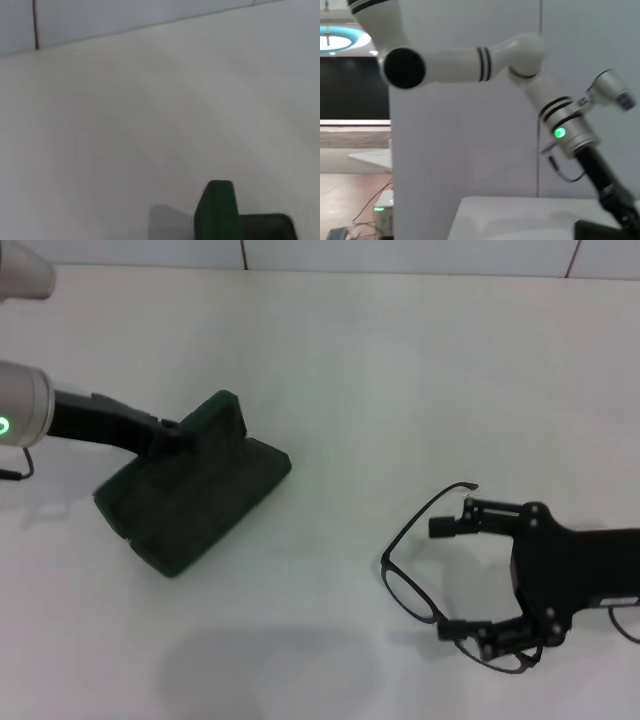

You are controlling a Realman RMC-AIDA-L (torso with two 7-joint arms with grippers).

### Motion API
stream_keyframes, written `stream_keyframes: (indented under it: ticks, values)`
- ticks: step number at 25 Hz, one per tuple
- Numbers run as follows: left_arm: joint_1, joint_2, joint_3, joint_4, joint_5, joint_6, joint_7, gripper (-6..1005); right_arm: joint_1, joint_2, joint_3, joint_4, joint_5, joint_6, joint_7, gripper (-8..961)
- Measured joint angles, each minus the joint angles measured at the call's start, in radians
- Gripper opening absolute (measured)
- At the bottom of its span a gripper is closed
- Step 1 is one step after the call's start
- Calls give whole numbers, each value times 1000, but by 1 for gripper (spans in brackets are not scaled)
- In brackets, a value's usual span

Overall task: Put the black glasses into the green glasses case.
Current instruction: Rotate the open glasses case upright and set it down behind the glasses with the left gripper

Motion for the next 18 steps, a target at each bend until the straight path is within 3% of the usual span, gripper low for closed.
stream_keyframes:
  ticks: [4, 9, 12, 18]
  values:
    - [-48, 6, 2, -9, 25, -17, 95, 316, 0, 9, -1, -11, -24, 0, -1, 885]
    - [-133, 2, 12, -25, 31, -59, 274, 209, -2, 16, 1, -15, -36, 0, -3, 885]
    - [-201, -7, 31, -64, 31, -75, 410, 212, -2, 20, -2, -16, -38, 1, -4, 885]
    - [-351, -13, 128, -194, 23, -71, 496, 218, -27, 31, 2, -23, -51, 4, -27, 885]
